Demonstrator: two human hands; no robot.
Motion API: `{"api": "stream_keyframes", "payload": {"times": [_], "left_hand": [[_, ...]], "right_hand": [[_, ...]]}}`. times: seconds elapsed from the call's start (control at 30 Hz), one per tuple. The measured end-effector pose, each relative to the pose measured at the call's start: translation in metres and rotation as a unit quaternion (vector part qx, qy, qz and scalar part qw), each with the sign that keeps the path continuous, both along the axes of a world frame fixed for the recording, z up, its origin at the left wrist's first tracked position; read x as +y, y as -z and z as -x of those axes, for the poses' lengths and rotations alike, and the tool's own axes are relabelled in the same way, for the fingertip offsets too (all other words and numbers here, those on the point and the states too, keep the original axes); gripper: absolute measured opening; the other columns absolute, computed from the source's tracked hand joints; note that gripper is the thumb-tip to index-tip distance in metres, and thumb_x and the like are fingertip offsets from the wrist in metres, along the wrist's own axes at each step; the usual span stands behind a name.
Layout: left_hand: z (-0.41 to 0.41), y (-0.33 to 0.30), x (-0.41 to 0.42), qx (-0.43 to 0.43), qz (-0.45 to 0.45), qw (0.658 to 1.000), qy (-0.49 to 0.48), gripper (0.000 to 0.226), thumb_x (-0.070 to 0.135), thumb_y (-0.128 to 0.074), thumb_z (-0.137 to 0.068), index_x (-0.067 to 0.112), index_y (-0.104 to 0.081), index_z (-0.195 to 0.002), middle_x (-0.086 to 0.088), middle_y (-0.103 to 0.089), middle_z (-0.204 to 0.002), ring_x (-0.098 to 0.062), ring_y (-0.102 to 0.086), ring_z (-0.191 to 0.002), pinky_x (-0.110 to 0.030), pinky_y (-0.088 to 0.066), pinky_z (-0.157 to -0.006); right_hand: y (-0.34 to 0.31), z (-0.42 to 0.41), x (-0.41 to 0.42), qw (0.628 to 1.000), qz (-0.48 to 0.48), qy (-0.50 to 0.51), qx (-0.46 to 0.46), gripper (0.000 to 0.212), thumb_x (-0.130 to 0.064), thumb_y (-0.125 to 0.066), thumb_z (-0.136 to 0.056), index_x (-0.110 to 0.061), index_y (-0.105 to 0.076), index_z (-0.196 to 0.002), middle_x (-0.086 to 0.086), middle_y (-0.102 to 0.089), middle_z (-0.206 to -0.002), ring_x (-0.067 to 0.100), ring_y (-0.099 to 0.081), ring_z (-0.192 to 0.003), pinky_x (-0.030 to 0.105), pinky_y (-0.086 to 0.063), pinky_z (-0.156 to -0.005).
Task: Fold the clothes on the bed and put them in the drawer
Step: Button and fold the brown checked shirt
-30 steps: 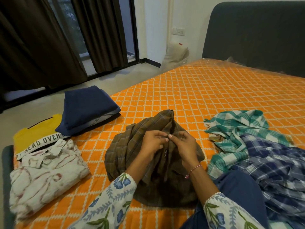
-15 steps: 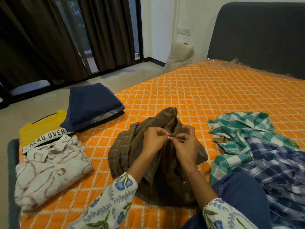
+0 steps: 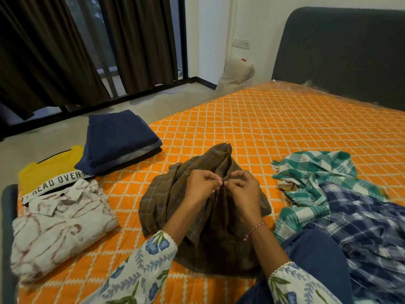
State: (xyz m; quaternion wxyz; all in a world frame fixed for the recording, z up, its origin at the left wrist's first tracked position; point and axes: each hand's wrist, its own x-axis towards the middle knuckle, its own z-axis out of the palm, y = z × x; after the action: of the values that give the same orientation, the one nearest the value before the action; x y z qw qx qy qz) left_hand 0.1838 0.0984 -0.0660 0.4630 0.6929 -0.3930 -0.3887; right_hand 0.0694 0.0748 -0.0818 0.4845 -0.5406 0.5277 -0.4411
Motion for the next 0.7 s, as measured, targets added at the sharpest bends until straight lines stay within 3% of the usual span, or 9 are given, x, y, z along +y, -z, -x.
{"api": "stream_keyframes", "payload": {"times": [0.13,0.27,0.4,0.57,0.7], "left_hand": [[0.01,0.003,-0.001,-0.114,0.013,0.992,-0.042,0.02,0.011,-0.071,-0.079,0.024,-0.066,-0.064,0.005,-0.065,-0.063,-0.012,-0.064,-0.066,-0.029,-0.055,-0.065],[0.012,0.002,-0.001,-0.179,0.001,0.983,-0.048,0.018,0.012,-0.07,-0.081,0.022,-0.066,-0.066,0.005,-0.063,-0.062,-0.011,-0.062,-0.065,-0.024,-0.049,-0.059],[0.013,0.006,0.0,-0.168,-0.002,0.984,-0.056,0.014,0.011,-0.071,-0.08,0.019,-0.068,-0.069,0.001,-0.067,-0.067,-0.015,-0.067,-0.069,-0.029,-0.056,-0.065],[0.019,0.015,0.0,-0.14,-0.005,0.987,-0.084,0.014,0.01,-0.071,-0.08,0.018,-0.069,-0.069,0.001,-0.067,-0.067,-0.015,-0.067,-0.07,-0.032,-0.057,-0.068],[0.019,0.023,0.0,-0.137,-0.012,0.986,-0.09,0.014,0.011,-0.07,-0.081,0.019,-0.069,-0.069,0.0,-0.069,-0.07,-0.016,-0.067,-0.073,-0.033,-0.056,-0.07]], "right_hand": [[-0.004,-0.001,0.002,0.999,0.02,0.01,0.031,0.023,0.003,-0.064,-0.081,-0.019,-0.058,-0.083,-0.001,-0.066,-0.062,0.015,-0.063,-0.063,0.029,-0.05,-0.058],[-0.002,-0.001,0.001,1.0,-0.01,-0.006,0.014,0.023,0.005,-0.056,-0.085,-0.018,-0.057,-0.078,0.011,-0.065,-0.069,0.021,-0.066,-0.07,0.033,-0.055,-0.065],[-0.001,0.001,-0.004,0.999,-0.034,-0.003,0.015,0.029,0.009,-0.061,-0.079,-0.016,-0.049,-0.071,0.016,-0.062,-0.066,0.026,-0.063,-0.067,0.04,-0.053,-0.068],[0.005,-0.004,-0.002,0.997,-0.067,0.029,0.013,0.031,0.009,-0.067,-0.075,-0.016,-0.05,-0.068,0.014,-0.064,-0.064,0.022,-0.063,-0.063,0.036,-0.053,-0.065],[0.006,-0.001,-0.009,0.985,-0.159,0.019,-0.062,0.032,0.016,-0.062,-0.076,-0.012,-0.048,-0.07,0.013,-0.058,-0.067,0.023,-0.063,-0.066,0.027,-0.052,-0.055]]}}
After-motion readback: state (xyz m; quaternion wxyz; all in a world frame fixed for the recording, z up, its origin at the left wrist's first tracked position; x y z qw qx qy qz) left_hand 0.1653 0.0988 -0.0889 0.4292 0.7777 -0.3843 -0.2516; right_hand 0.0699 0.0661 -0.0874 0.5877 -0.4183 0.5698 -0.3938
